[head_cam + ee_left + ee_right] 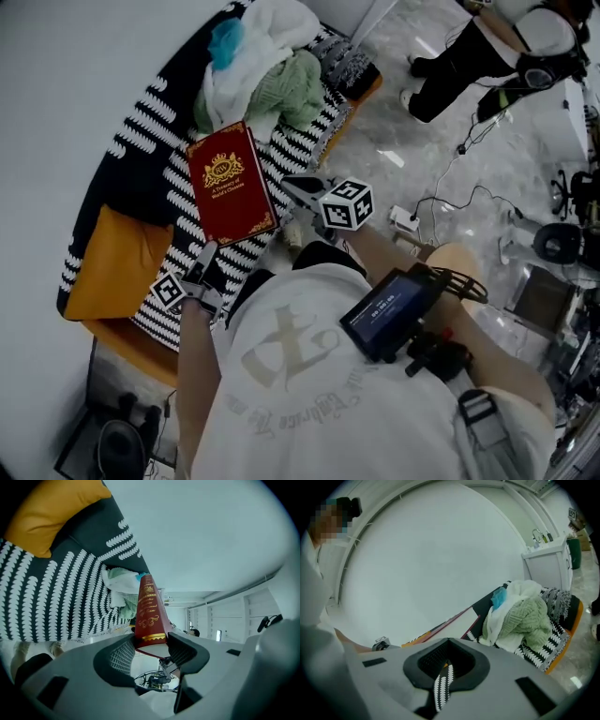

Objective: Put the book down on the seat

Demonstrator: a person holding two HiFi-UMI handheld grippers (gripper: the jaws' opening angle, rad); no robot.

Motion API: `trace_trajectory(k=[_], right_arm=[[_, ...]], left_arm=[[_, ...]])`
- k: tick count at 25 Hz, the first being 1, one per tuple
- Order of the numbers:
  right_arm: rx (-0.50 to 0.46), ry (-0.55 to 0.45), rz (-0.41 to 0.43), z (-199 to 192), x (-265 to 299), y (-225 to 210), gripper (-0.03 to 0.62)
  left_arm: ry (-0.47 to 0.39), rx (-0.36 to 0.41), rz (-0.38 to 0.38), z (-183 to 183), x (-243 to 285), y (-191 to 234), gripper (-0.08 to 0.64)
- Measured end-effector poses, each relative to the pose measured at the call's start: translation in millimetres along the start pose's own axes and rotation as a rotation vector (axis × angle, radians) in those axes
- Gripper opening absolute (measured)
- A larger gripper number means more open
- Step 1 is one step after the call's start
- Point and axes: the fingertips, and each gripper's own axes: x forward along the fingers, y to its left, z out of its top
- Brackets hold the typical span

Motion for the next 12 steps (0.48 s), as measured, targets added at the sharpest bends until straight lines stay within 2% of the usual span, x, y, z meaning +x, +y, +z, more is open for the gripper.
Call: trace_trajectory(k=[5,9,12], right_arm=[[-0.054,0.038,0.012,-12,29,-1,0.014],[-0.072,0.073,0.044,-8,48,-12,0.014],[-0.065,0.117,0.082,-7,29,-15,0.014]], left_arm=[[-0.037,0.055,-0.050,6,-4,20,0.232],[-0.088,0.046,-0.074,9,1,24,0.232],[-0.139,0.015,-0.050,-20,2,12,0.232]])
